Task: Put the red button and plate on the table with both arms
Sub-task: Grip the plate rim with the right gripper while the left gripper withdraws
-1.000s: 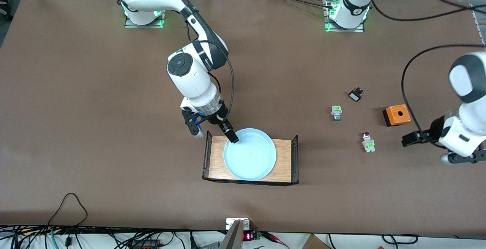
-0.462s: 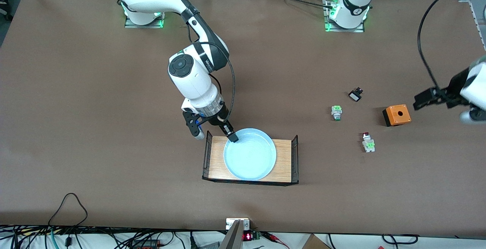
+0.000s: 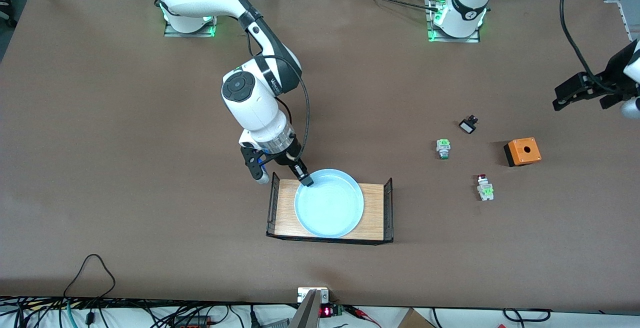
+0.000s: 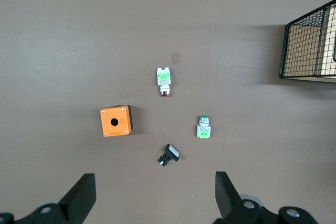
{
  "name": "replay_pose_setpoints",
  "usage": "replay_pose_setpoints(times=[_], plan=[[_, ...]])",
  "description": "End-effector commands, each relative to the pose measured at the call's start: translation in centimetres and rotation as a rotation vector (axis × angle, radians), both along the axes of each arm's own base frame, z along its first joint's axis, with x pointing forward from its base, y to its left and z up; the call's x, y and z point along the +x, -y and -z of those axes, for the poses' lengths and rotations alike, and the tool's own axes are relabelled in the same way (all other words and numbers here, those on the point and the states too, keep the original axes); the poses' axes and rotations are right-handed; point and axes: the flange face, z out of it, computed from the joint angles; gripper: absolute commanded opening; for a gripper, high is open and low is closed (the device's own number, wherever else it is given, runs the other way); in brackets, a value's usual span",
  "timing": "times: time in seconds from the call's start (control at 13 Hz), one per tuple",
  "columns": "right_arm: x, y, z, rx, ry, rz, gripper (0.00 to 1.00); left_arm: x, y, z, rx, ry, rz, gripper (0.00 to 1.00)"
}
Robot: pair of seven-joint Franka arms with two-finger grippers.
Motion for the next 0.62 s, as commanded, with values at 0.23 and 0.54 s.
replay_pose_setpoints(times=[0.23,0.54], plan=[[0.2,-0.6,-0.2,0.009,0.009,0.006,0.04,-2.0,-0.4,-1.3,0.009,-0.022,0.053,1.00],[0.3,-0.6,-0.7,0.013,0.021,0.001,0.00,-2.0,-2.0,-1.2,-0.007,-0.027,0.019,1.00]])
